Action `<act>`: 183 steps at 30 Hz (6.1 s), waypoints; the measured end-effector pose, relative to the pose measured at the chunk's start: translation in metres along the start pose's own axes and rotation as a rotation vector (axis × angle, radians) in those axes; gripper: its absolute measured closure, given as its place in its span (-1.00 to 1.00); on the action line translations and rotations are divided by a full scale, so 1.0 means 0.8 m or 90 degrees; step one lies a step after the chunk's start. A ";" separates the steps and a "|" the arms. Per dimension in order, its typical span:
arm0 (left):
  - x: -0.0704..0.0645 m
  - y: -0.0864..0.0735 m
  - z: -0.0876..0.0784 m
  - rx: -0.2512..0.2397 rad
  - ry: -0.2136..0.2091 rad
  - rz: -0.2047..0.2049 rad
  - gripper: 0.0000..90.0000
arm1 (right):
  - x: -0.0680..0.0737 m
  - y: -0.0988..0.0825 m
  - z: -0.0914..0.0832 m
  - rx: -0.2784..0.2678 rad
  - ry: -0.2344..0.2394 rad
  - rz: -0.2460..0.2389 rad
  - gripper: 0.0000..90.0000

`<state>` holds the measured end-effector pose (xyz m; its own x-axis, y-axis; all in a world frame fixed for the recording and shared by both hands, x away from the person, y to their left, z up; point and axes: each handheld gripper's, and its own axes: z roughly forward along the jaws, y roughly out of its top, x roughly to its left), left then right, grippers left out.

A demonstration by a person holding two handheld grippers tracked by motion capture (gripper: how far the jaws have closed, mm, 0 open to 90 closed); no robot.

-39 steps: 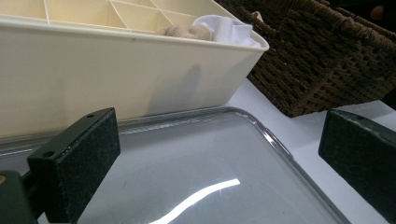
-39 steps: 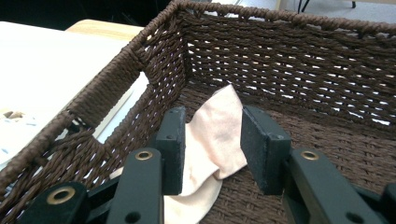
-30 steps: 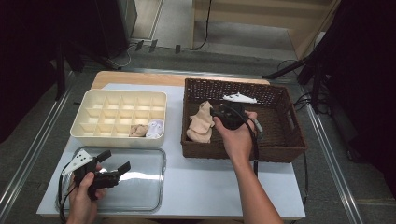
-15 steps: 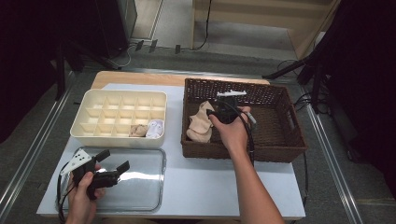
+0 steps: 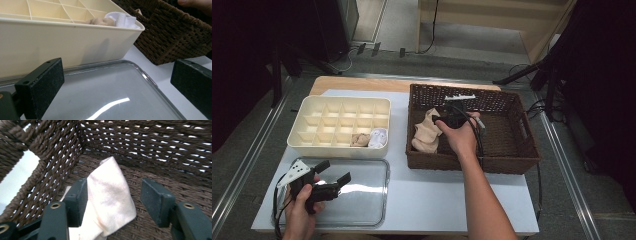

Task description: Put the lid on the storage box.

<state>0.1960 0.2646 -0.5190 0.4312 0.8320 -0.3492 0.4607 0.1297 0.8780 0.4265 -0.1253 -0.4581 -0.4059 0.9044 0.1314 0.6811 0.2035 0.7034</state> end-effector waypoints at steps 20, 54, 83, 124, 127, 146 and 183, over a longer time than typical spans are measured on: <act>-0.002 -0.001 -0.006 -0.001 0.006 0.004 -1.00 | -0.004 -0.006 0.061 0.125 -0.001 -0.035 -0.02; -0.011 -0.004 0.002 0.011 -0.005 0.017 -1.00 | 0.007 -0.015 -0.047 0.040 0.013 0.031 0.92; -0.027 -0.005 0.005 0.017 -0.021 0.041 -1.00 | 0.008 -0.083 -0.127 -0.133 0.003 0.057 0.92; -0.040 -0.011 0.007 0.029 -0.025 0.067 -1.00 | 0.020 -0.100 -0.179 -0.333 -0.006 0.054 0.92; -0.040 -0.011 0.008 0.029 -0.025 0.067 -1.00 | 0.023 -0.100 -0.186 -0.335 -0.005 0.054 0.92; -0.046 -0.013 0.010 0.034 -0.028 0.071 -1.00 | 0.043 -0.134 -0.241 -0.359 0.005 0.066 0.92; -0.056 -0.016 0.012 0.038 -0.039 0.086 -1.00 | 0.092 -0.247 -0.217 -0.299 0.060 0.080 0.92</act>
<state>0.1786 0.2203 -0.5178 0.5377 0.8052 -0.2499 0.4392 -0.0145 0.8983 0.1562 -0.1645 -0.4662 -0.4061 0.8692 0.2821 0.3888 -0.1150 0.9141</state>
